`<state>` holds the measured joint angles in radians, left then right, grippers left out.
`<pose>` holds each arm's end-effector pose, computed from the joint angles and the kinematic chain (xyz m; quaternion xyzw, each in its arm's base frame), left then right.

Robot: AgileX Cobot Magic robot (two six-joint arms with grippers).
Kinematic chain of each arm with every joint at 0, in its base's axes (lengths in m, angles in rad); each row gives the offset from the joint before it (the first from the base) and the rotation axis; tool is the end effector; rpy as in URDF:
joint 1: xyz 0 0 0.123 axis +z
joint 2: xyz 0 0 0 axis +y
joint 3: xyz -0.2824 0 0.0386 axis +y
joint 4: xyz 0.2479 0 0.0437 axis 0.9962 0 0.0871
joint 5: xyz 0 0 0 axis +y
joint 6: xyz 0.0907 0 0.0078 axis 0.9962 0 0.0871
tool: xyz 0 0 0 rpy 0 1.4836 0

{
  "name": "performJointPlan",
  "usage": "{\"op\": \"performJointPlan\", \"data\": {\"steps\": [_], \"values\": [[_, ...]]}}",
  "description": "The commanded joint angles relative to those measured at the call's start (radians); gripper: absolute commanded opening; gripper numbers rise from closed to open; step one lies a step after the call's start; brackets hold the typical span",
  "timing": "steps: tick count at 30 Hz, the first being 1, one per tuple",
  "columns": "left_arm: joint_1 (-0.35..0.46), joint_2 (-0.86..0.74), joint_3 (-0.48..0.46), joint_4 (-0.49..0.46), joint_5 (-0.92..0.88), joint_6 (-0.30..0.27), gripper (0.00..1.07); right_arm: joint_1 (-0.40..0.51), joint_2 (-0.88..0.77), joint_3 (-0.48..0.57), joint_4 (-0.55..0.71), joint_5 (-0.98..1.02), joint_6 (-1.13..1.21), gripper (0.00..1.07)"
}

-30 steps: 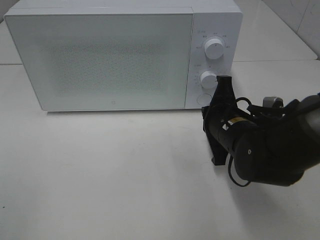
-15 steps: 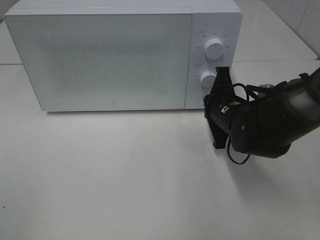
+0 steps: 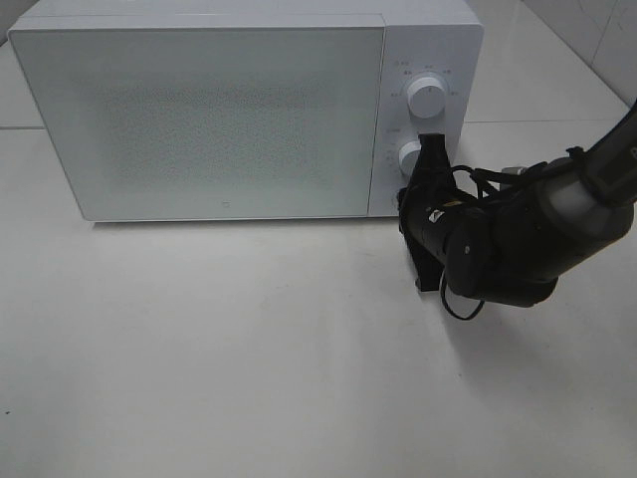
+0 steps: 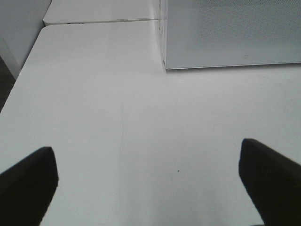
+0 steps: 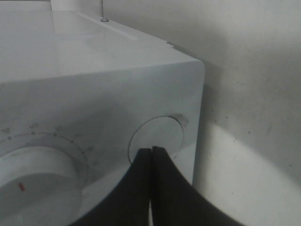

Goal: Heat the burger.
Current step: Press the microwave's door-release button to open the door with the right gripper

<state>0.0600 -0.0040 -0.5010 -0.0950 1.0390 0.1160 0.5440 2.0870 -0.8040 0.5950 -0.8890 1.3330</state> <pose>-0.0044 -0.0077 0.2795 0.0251 0.8449 -0.0005 0.5344 0.3291 0.1528 0.0922 0.5582 0.6032 0.4116 0.3939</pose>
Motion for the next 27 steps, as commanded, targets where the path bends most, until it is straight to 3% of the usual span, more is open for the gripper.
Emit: {"op": "performJointPlan", "data": {"steps": [1,15,27], "values": [[0.000,-0.023,0.003,-0.003,-0.009,-0.004,1.00,-0.026,-0.001,-0.017,-0.009,-0.003,-0.019,0.00],[0.000,-0.023,0.003,-0.003,-0.009,-0.004,1.00,-0.031,0.008,-0.043,-0.011,-0.012,-0.010,0.00],[0.000,-0.023,0.003,-0.003,-0.009,-0.004,1.00,-0.031,0.057,-0.110,0.011,-0.179,-0.003,0.00]]}}
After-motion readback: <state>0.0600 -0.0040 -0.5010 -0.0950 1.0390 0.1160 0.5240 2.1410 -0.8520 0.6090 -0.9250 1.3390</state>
